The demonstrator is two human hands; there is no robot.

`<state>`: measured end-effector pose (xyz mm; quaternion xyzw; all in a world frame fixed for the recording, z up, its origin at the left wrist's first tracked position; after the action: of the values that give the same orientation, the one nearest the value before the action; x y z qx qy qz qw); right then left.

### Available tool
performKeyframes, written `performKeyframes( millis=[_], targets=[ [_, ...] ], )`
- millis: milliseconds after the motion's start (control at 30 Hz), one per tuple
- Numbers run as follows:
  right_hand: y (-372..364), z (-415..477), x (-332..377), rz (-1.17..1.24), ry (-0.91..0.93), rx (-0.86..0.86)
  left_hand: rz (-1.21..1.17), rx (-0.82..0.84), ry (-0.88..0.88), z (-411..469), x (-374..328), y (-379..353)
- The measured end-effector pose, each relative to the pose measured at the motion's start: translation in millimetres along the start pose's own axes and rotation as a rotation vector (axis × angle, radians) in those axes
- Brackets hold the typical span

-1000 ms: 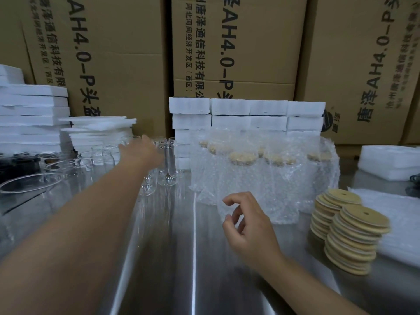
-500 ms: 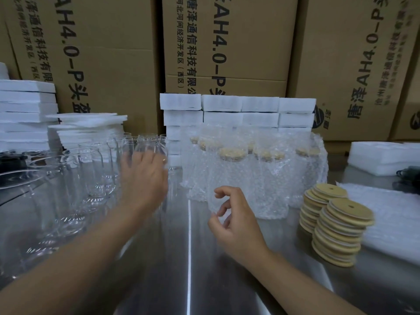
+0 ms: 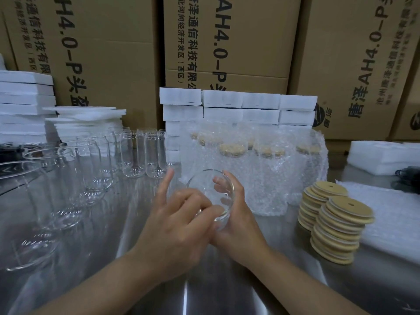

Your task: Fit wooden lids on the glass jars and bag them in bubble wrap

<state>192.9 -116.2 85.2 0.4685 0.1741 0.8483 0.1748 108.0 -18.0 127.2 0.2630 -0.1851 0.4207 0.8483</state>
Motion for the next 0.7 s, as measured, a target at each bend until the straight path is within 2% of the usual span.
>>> performKeyframes(
  millis=[133,233,367,467,567,700],
  targets=[
    [4,-5,7,-0.062,0.018,-0.033,-0.176,-0.039,-0.039,-6,8,1],
    [7,-9,11,-0.101,0.018,-0.066,-0.291,-0.063,0.034,-11,19,2],
    [13,-12,15,-0.033,0.01,-0.118,-0.476,0.074,0.23,-22,34,-18],
    [17,-14,19,0.046,0.021,-0.156,-0.668,0.181,0.462,-42,43,-43],
    [17,-18,25,0.097,0.056,-0.158,-0.887,0.215,0.681,-65,48,-65],
    [8,-21,29,0.096,0.088,-0.086,-1.021,0.155,0.713,-73,46,-74]
  ],
)
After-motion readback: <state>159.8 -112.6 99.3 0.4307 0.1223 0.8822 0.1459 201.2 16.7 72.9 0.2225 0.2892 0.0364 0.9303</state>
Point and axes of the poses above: each hand's wrist, its own z-axis towards the middle knuckle, its own y-axis out of the back of the hand, x = y × z, the point moved 8 cm from there along z, towards the middle knuckle, and after that the axes turned 12 degrees about -y, right-handed, at the moved point
